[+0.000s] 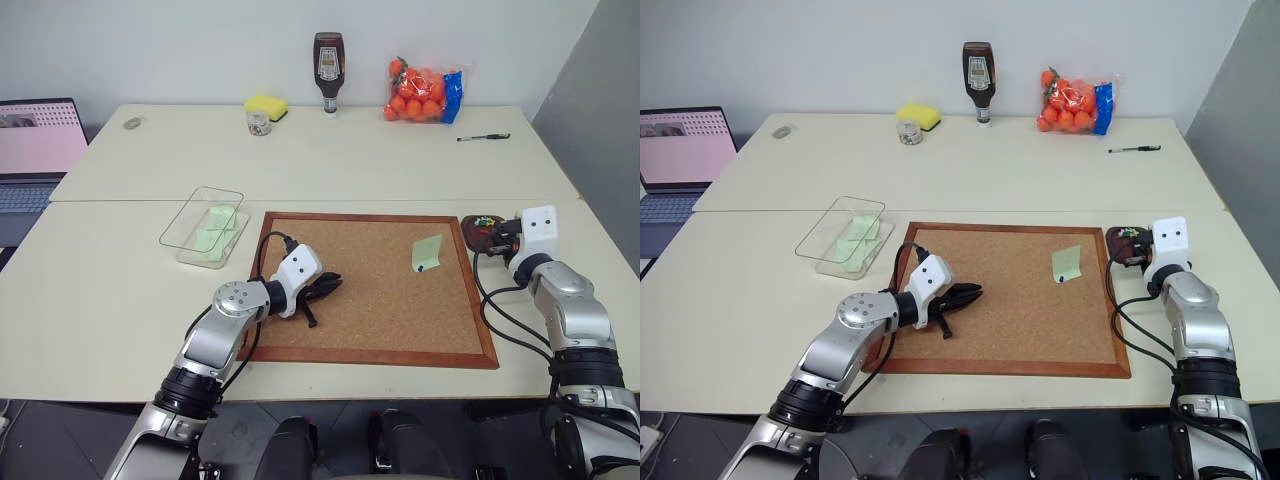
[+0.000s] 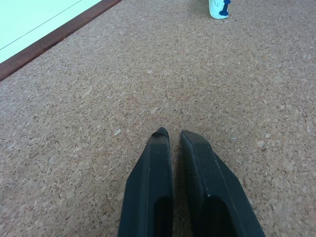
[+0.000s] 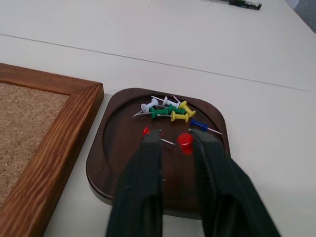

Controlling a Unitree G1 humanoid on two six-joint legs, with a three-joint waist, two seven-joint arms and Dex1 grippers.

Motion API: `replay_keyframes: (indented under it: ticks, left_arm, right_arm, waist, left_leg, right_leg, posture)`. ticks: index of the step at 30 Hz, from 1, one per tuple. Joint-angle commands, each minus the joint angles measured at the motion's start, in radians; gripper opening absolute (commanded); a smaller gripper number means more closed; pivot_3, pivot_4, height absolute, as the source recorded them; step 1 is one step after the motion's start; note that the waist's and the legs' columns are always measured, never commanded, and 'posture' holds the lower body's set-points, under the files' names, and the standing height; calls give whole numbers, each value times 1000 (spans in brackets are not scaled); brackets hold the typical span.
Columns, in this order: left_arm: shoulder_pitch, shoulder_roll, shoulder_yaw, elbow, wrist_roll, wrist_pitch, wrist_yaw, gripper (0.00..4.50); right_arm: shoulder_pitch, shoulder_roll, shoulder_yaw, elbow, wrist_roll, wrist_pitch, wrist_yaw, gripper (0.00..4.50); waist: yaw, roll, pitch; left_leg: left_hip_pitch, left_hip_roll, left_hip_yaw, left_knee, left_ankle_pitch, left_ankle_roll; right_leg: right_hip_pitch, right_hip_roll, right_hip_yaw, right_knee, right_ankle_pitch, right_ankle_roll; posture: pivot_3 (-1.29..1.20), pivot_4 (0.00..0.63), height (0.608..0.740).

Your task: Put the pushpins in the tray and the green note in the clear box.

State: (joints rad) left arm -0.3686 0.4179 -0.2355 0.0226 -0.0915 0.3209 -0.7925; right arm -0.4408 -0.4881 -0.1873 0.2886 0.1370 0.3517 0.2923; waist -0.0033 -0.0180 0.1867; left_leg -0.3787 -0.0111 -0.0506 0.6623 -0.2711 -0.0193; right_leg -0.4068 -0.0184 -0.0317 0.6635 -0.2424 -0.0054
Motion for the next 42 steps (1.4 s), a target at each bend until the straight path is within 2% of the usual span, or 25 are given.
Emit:
replay_keyframes:
  ticks: [1,2,25,35,42]
  left_arm:
    - [11,13,-6,-7,17,10,5,440]
    - [10,12,-7,-6,17,10,5,440]
    - [1,9,-15,10,23,-7,-5,440]
    - [0,13,-14,17,24,-15,-5,440]
    - [-6,15,-16,26,25,-20,-9,440]
  right_arm:
    - [-11,0,-13,-47,8,-31,7,1824]
    - [-8,1,-12,-53,8,-30,8,1971]
    - [112,28,-38,-263,7,-16,-24,1971]
    - [302,-7,27,-561,122,94,169,1971]
    - [356,-27,130,-675,124,155,227,1971]
  waist:
    - [0,0,0]
    - [0,0,0]
    - [1,0,0]
    - [1,0,0]
    - [0,0,0]
  left_leg:
    - [0,0,0,0,0,0]
    - [0,0,0,0,0,0]
    - [0,0,0,0,0,0]
    - [-1,0,-1,0,0,0]
    - [0,1,-2,0,0,0]
  right_leg:
    - [0,0,0,0,0,0]
    - [0,0,0,0,0,0]
    - [0,0,0,0,0,0]
    - [0,0,-1,0,0,0]
    - [0,1,-2,0,0,0]
  posture:
    - [0,150,740]
    - [0,150,740]
    - [0,150,740]
    - [0,150,740]
    - [0,150,740]
